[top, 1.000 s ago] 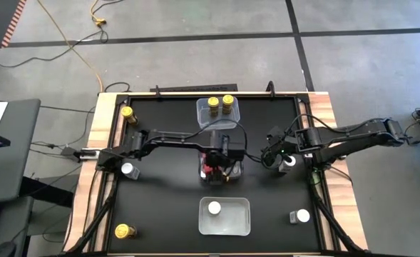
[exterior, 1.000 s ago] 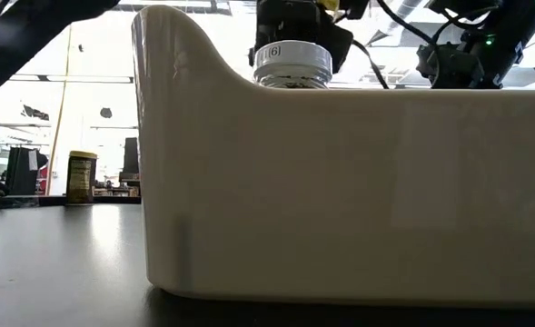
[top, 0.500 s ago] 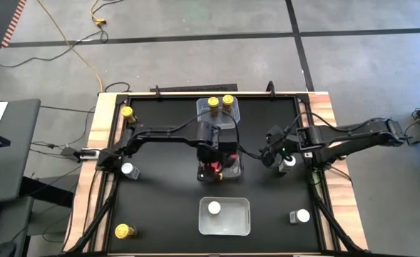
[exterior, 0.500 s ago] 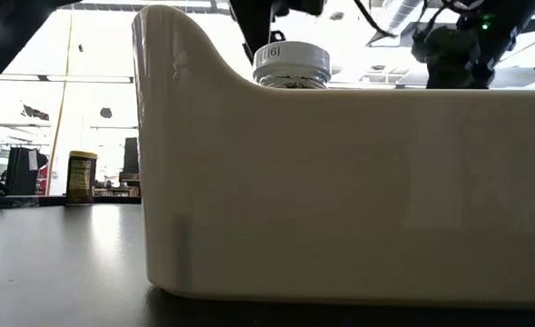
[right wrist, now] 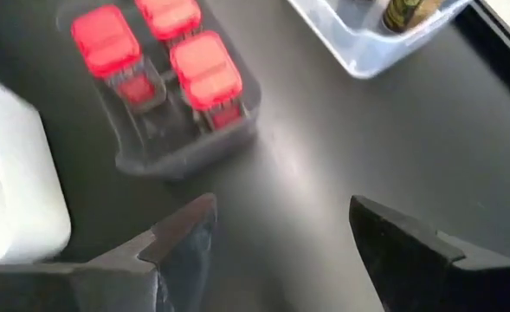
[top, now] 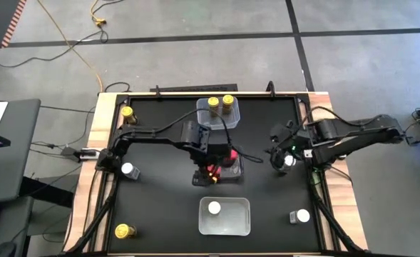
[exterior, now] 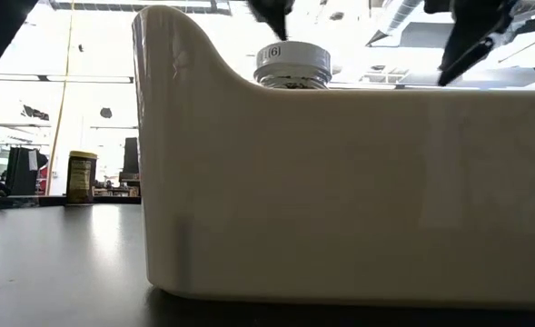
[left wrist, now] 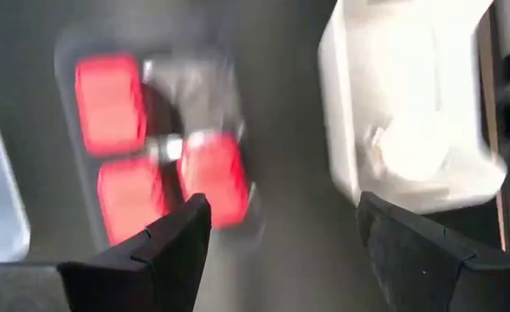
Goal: Sort spices by type
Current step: Put the top right white seasoning bottle into the gray bin
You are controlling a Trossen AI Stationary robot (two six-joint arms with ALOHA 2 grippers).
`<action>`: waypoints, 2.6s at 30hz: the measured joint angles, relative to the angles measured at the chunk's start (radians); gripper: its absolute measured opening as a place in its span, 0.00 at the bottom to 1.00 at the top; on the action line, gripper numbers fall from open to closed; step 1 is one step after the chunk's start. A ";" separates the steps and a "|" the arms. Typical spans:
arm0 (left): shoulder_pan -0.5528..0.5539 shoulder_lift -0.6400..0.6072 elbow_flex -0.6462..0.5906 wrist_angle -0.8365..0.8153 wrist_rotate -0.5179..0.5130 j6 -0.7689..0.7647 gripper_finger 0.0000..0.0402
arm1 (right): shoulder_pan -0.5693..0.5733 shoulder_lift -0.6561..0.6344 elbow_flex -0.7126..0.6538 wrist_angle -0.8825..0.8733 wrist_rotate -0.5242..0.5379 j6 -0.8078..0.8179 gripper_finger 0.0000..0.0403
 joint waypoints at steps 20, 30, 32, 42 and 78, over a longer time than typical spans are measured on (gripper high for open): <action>-0.114 -0.470 -0.989 0.995 -0.034 -0.221 0.69 | 0.416 -0.145 0.054 -0.344 0.077 0.462 0.72; -0.195 -0.911 -1.473 1.416 -0.238 -0.299 0.69 | 0.419 -0.083 0.054 -0.402 0.045 0.114 0.72; -0.208 -0.967 -1.519 1.439 -0.249 -0.299 0.69 | 0.387 -0.068 0.054 -0.413 0.031 0.093 0.72; -0.220 -1.068 -1.570 1.452 -0.251 -0.276 0.69 | 0.177 -0.037 0.054 -0.415 -0.032 0.014 0.72; -0.219 -1.067 -1.570 1.385 -0.211 -0.287 0.69 | 0.115 -0.010 0.019 -0.179 -0.068 0.213 0.74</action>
